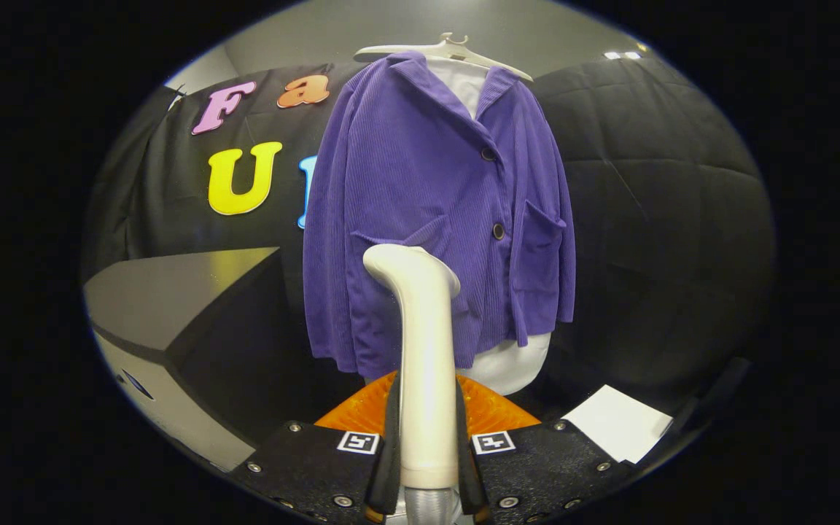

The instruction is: Iron the clothes twice with a garment steamer, once on the left side and once on the right side.

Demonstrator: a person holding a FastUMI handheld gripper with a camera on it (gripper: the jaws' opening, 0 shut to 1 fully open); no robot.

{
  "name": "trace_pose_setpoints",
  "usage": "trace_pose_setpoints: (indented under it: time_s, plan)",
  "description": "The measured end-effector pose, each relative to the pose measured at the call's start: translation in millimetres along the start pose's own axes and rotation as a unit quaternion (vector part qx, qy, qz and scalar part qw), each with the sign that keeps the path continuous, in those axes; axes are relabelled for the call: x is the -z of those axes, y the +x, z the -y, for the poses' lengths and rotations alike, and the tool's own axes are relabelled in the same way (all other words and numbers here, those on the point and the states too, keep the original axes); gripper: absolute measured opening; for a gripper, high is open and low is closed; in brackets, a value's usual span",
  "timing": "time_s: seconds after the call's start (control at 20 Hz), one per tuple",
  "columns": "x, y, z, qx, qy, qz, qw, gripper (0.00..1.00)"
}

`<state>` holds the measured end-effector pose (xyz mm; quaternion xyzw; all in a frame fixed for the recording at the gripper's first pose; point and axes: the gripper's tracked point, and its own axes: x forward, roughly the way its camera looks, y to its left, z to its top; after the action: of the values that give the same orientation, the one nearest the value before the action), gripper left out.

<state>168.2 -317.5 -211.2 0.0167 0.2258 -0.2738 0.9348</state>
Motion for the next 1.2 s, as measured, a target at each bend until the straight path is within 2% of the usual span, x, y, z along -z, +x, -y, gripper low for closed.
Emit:
trace_pose_setpoints:
  time_s: [0.45,0.6,0.8,1.0,1.2]
  plan:
    - [60,-7,-3,0.002,-0.006,-0.051,0.999,0.32]
    - [61,-18,0,0.005,-0.009,-0.046,0.999,0.32]
    - [24,-43,13,0.024,0.012,-0.004,1.000,0.32]
    - [-33,-71,21,0.039,0.031,0.055,0.997,0.32]
    - [-101,-96,37,0.060,0.039,0.132,0.989,0.32]
